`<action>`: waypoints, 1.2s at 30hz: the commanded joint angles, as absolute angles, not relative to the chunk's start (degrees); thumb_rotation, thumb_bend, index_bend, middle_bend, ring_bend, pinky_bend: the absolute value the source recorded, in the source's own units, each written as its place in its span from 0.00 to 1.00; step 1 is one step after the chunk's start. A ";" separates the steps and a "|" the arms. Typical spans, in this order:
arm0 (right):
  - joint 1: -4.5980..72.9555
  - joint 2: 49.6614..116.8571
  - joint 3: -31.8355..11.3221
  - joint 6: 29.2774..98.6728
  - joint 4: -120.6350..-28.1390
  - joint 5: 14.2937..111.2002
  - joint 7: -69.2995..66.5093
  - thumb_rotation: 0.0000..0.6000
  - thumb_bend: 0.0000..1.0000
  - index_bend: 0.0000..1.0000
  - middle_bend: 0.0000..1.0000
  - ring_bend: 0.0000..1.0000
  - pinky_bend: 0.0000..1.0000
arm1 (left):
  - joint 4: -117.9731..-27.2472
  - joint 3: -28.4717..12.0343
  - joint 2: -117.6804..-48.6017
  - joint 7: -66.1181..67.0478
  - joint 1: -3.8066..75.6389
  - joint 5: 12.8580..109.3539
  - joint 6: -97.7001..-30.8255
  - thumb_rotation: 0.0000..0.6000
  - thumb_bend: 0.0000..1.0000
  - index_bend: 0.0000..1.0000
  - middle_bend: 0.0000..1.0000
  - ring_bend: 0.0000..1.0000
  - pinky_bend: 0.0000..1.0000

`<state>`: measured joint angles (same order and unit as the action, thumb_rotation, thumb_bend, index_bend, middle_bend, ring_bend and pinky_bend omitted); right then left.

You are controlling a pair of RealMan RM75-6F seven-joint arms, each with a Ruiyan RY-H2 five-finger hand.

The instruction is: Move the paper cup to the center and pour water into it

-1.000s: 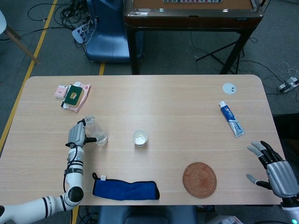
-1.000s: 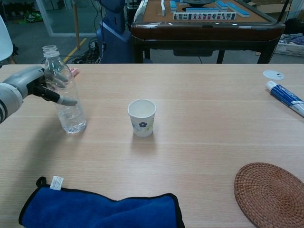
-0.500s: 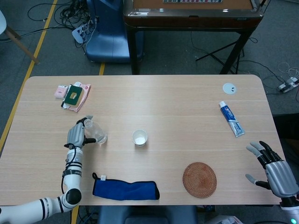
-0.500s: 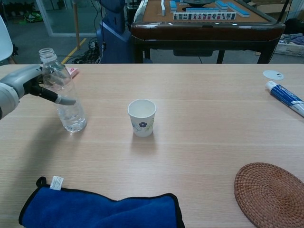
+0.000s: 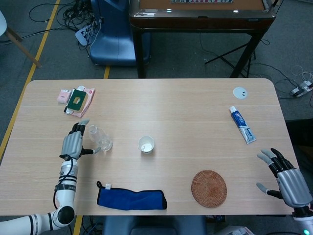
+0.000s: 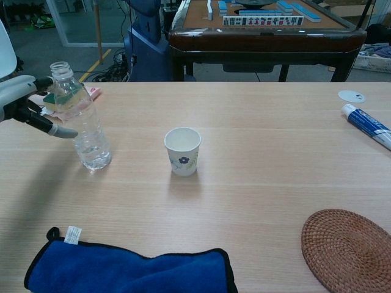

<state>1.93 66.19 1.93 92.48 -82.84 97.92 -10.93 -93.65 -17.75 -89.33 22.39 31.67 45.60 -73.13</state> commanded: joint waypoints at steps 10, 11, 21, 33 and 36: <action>1.84 66.56 1.69 92.30 -83.21 97.43 -9.39 1.00 0.00 0.21 0.15 0.06 0.29 | -94.86 -9.36 -81.42 19.16 24.50 61.87 -80.32 1.00 0.05 0.13 0.07 0.04 0.15; 1.84 66.61 1.67 92.27 -83.24 97.40 -9.19 1.00 0.00 0.21 0.15 0.06 0.29 | -94.33 -8.73 -81.19 19.00 23.94 63.08 -81.06 1.00 0.05 0.14 0.07 0.04 0.15; 1.73 67.02 1.40 92.19 -83.74 97.03 -7.19 1.00 0.00 0.21 0.15 0.06 0.29 | -92.61 -2.91 -78.69 20.20 17.71 72.89 -88.69 1.00 0.05 0.18 0.08 0.04 0.15; 1.25 67.12 0.18 93.71 -84.82 96.34 -4.32 1.00 0.00 0.21 0.15 0.06 0.29 | -94.24 0.92 -77.16 22.08 11.05 79.70 -95.01 1.00 0.05 0.29 0.21 0.06 0.15; 1.04 67.16 -0.12 94.20 -85.02 96.13 -3.74 1.00 0.00 0.21 0.15 0.06 0.29 | -95.69 2.07 -76.62 21.65 9.69 81.26 -95.44 1.00 0.05 0.31 0.23 0.06 0.15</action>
